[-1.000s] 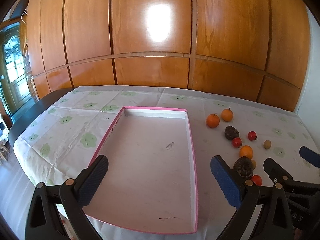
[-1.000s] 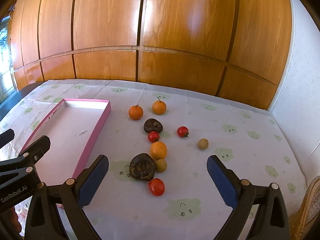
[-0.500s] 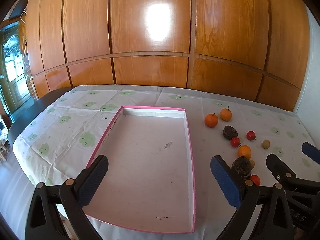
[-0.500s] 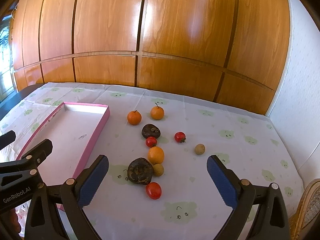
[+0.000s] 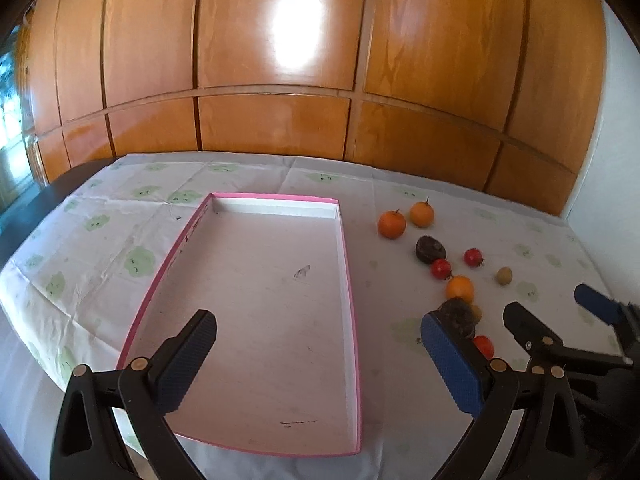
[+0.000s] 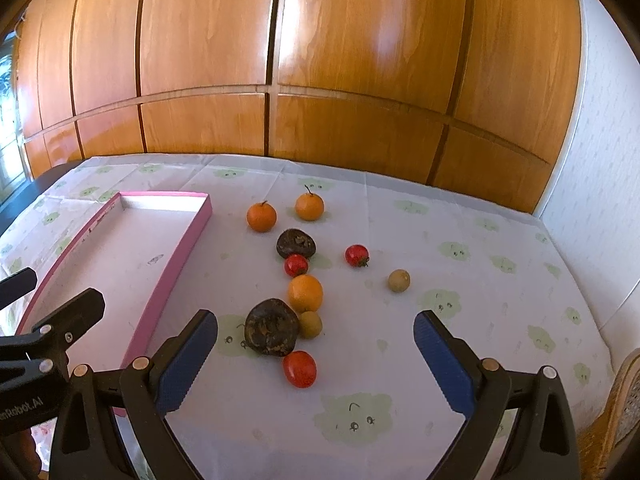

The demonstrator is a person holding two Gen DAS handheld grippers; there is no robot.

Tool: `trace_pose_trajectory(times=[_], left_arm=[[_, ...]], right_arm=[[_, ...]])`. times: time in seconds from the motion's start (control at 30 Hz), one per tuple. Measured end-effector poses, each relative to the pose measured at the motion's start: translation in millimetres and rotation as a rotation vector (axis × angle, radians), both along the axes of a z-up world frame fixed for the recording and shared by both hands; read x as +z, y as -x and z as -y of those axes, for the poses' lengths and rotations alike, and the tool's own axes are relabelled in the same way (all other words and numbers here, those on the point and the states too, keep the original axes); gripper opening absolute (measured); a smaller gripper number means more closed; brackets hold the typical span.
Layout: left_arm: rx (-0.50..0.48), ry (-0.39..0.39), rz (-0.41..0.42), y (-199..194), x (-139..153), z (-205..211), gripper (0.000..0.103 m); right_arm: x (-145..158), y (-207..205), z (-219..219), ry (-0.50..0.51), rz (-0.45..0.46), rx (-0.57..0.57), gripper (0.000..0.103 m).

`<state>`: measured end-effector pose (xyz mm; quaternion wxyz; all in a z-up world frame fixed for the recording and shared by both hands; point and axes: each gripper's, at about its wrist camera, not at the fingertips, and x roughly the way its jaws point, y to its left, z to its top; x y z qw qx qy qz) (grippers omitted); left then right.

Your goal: Organize fruits

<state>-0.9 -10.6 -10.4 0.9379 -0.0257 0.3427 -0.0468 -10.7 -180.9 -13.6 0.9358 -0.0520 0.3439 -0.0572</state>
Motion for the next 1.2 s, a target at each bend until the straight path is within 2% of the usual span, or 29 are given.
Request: trace_pose_trajectory(times=[0.17,0.37,0.53,0.63,0.67,0.73,0.83,0.93,1.03,1.07,1.13,1.17,1.2], left_arm=[[-0.037,-0.027,-0.013,0.5,-2.9,8.8,0.103],[-0.125,-0.126,-0.012,1.0,-6.8,30.2,0.103],[-0.242,-0.089,-0.036,-1.8,-6.3,41.6,0.103],[-0.298,-0.079,-0.051,-5.6,-8.5,49.6,0.103],[-0.309,-0.078,-0.055,-6.1,-9.1,52.0,0.103],[-0.336,-0.077,-0.069,-8.0,-10.9,58.1,0.103],[-0.367,-0.063,-0.104,-13.5,-15.5,64.2,0.103],[-0.411,-0.069,-0.175,-20.8,-21.4,75.5,0.103],[-0.426,-0.102,-0.174,-20.4,-21.9,90.6,0.103],[-0.437,-0.111,-0.173,-20.2,-22.9,96.8,0.101],[-0.454,-0.106,-0.199,-22.9,-26.7,107.0,0.091],[-0.459,-0.096,-0.223,-25.4,-29.0,110.9,0.082],[-0.464,-0.084,-0.251,-28.4,-32.4,115.7,0.078]], right_arm=[[-0.8,-1.8,11.9,-0.025,-0.004,-0.008,0.1],[11.8,-15.2,53.6,-0.057,-0.007,-0.031,0.1],[36.0,-41.5,110.7,-0.073,0.004,-0.087,0.1],[38.1,-57.0,141.3,-0.094,-0.007,-0.119,0.099],[36.0,-60.5,147.7,-0.098,-0.014,-0.129,0.098],[29.5,-67.7,160.6,-0.125,-0.039,-0.15,0.087],[21.6,-73.2,165.5,-0.182,-0.074,-0.148,0.077],[22.7,-76.0,159.8,-0.17,-0.063,-0.128,0.075],[21.0,-76.1,158.7,-0.179,-0.067,-0.112,0.075],[21.2,-75.9,159.4,-0.184,-0.064,-0.112,0.075],[22.7,-74.2,160.9,-0.199,-0.058,-0.114,0.075],[22.8,-74.2,162.1,-0.209,-0.058,-0.114,0.075],[23.2,-73.9,162.9,-0.216,-0.055,-0.115,0.075]])
